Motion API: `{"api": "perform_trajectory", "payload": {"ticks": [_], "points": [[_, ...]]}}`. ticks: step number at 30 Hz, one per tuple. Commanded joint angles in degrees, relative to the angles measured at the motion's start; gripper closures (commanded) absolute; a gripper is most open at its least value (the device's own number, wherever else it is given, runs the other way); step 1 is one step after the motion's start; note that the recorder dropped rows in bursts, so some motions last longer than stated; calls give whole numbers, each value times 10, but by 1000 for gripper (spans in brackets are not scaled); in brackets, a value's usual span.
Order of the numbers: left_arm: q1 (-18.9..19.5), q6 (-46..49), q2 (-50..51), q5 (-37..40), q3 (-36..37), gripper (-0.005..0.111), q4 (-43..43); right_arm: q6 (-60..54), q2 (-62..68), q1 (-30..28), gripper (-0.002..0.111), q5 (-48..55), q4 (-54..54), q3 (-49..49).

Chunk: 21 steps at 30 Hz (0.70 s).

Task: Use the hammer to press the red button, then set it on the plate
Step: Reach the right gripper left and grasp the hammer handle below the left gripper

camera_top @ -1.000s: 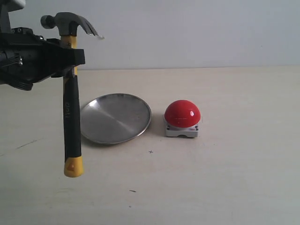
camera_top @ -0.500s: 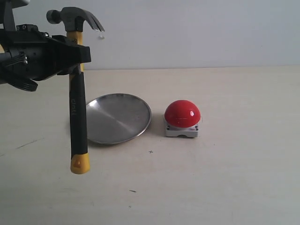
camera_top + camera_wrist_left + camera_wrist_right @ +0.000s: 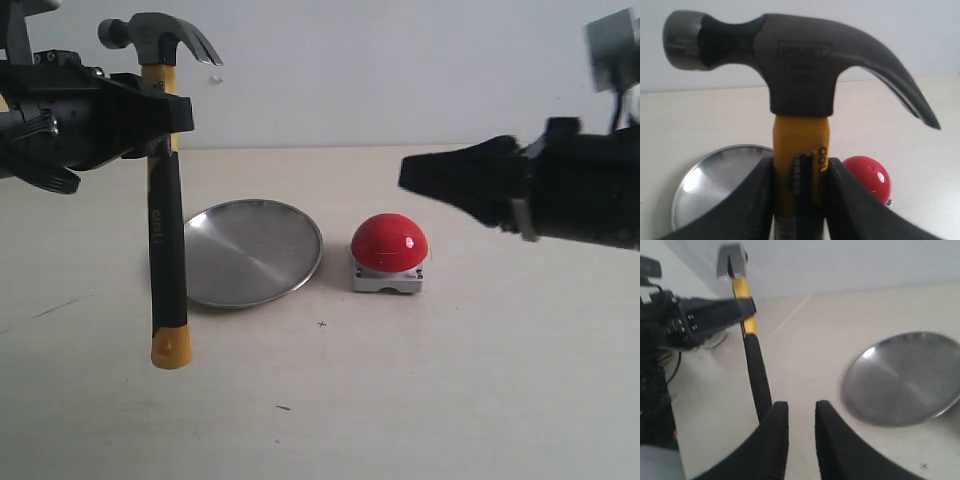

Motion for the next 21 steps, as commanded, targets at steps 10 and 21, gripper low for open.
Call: {"api": "perform_trajectory", "payload": {"ticks": [10,21], "points": [[-3,2,-11,-33,-4,107,-4,-205,197,247,52,65,143,-136],[-3,-26,-11,-28,-4,107,-4,-372,266,299,43,66,319,-159]]}}
